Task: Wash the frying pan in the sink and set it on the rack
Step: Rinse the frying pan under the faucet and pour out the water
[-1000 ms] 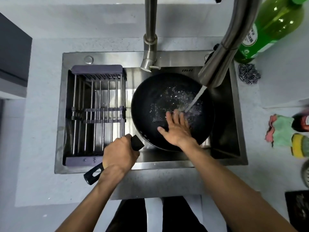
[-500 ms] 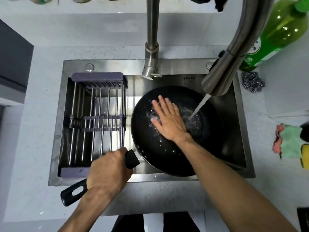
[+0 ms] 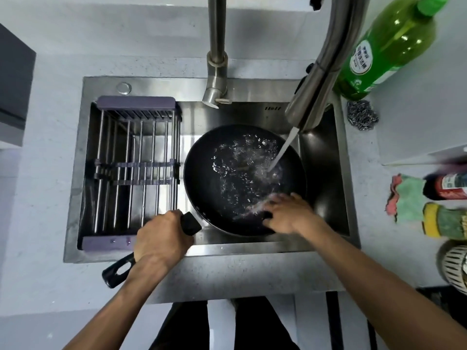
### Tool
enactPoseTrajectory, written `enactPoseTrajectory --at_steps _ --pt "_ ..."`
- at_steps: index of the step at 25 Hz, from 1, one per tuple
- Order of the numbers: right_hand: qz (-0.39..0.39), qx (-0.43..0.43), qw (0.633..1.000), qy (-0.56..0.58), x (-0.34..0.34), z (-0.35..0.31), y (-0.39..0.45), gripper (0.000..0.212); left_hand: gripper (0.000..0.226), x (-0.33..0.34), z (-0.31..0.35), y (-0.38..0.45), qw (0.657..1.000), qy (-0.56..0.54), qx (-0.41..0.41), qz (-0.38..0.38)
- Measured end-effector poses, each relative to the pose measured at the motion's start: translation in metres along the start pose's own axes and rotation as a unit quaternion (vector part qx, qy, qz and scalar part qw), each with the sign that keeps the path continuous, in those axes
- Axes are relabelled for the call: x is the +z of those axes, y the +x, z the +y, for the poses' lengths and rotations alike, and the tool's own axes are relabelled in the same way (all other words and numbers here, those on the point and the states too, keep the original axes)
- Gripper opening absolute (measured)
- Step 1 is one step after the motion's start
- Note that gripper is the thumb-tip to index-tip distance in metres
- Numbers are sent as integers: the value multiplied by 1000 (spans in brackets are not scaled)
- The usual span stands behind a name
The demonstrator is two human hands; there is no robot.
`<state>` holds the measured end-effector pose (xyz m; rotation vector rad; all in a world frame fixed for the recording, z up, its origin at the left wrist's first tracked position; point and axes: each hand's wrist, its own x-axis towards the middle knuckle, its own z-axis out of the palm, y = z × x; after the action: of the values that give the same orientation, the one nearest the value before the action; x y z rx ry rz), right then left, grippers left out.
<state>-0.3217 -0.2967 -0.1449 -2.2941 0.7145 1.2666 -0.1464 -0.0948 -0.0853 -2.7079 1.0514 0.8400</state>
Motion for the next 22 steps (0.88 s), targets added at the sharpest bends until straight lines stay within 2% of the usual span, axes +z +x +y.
enactPoseTrajectory --at_steps 1,2,4,5,8,10,12,14,16,17,18,19,20,22 --pt "17 25 999 -22 -1 1 -3 65 29 1 4 -1 1000 -10 -1 0" --pt "3 4 1000 4 -1 -3 -5 65 30 2 7 0 1000 -13 0 2" --pt "-70 -70 989 113 3 -8 -7 57 30 4 9 3 1000 3 9 6" --pt "-81 -73 987 121 4 -5 -4 56 30 4 10 3 1000 10 11 10" --pt "17 72 996 48 8 0 13 73 27 5 11 -3 1000 6 11 18" --pt "38 44 992 108 6 -17 27 86 27 7 10 -10 1000 0 16 18" --pt "90 -14 988 124 -8 -23 39 79 27 6 3 -15 1000 -6 15 27" --pt "140 25 985 99 -24 -13 46 68 27 4 -5 -16 999 -23 6 31" --pt "91 36 991 97 -37 -11 42 66 31 3 -5 -9 999 -45 6 -6" --pt "56 7 993 102 -41 -14 34 61 32 2 -2 -4 998 -57 6 -33" --pt "54 -20 994 96 -41 -18 22 54 33 1 1 1 996 -63 8 -57" --pt "95 -36 992 76 -42 -17 7 47 34 -1 3 7 995 -64 12 -73" --pt "173 -42 982 60 -44 -9 -7 42 35 -2 6 12 994 -65 16 -82" --pt "320 -32 945 64 -42 12 -38 40 37 -2 10 17 991 -82 16 -100"
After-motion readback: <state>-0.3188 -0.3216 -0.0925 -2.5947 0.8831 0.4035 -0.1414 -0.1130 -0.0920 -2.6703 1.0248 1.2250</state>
